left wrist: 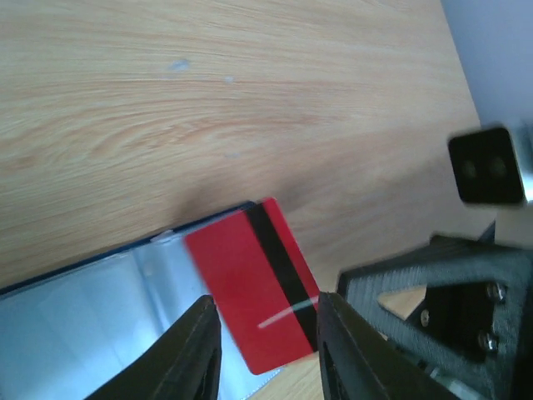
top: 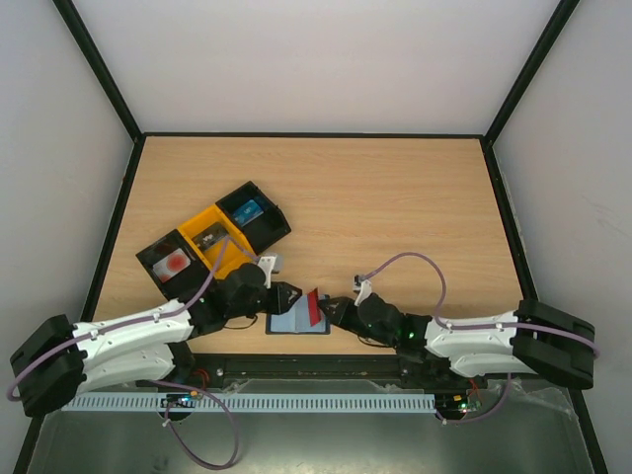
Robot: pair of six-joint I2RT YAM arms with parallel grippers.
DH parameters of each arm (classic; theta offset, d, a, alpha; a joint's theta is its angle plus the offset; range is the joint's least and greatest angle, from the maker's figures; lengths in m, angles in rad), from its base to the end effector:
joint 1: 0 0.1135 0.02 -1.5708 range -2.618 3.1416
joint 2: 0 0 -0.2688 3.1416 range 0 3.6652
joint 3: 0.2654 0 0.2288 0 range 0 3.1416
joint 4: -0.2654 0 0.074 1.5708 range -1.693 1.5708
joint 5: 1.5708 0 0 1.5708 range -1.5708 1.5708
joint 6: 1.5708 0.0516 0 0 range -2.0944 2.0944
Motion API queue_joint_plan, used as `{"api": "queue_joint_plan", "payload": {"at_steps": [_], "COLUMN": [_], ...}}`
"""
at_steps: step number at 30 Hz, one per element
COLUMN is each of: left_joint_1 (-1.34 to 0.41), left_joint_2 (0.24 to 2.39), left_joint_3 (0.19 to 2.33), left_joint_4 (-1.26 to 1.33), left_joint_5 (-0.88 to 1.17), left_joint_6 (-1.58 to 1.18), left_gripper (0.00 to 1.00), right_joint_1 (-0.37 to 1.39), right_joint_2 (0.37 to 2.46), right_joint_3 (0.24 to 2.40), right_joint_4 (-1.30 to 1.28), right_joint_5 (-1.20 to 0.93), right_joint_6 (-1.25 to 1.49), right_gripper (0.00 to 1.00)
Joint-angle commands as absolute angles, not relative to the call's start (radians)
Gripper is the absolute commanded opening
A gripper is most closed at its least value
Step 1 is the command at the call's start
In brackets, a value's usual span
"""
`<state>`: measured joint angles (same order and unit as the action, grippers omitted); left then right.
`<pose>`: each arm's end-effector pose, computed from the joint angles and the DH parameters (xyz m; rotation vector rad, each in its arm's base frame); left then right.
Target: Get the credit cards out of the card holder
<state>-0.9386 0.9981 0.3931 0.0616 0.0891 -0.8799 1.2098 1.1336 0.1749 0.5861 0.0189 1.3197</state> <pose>0.1129 -0.1620 0.1984 0.1277 2.3408 -1.1075 0.0713 0.1860 0.1651 0.1434 2.3326 1.5149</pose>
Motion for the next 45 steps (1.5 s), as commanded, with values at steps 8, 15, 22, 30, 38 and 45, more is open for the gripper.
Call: {"api": "queue_joint_plan", "payload": {"at_steps": [8, 15, 22, 30, 38, 45], "left_joint_1": [-1.112, -1.154, -1.203, -1.313, -1.311, -1.098], "left_joint_2": [0.984, 0.884, 0.786, 0.737, 0.757, 0.732], "left_joint_3": [0.405, 0.385, 0.397, 0.374, 0.355, 0.264], "left_joint_4": [0.153, 0.188, 0.147, 0.179, 0.065, 0.095], "left_joint_5": [-0.134, -0.175, -0.155, -0.229, -0.465, -0.176], "left_joint_6": [-0.658, -0.541, -0.355, -0.134, -0.433, -0.737], "left_gripper": [0.37, 0.4, 0.49, 0.56, 0.46, 0.38], "right_joint_1": [1.189, 1.186, 1.184, 1.181, 1.182, 1.181], "right_joint_2": [0.982, 0.933, 0.92, 0.896, 0.943, 1.103], "right_joint_3": [0.135, 0.143, 0.171, 0.191, 0.197, 0.236], "right_joint_4": [0.442, 0.397, 0.353, 0.36, 0.404, 0.487], "right_joint_5": [0.049, 0.039, 0.042, 0.052, 0.022, -0.039], "right_joint_6": [1.323, 1.342, 1.362, 1.405, 1.273, 1.229], "right_gripper": [0.02, 0.02, 0.02, 0.02, 0.07, 0.15]}}
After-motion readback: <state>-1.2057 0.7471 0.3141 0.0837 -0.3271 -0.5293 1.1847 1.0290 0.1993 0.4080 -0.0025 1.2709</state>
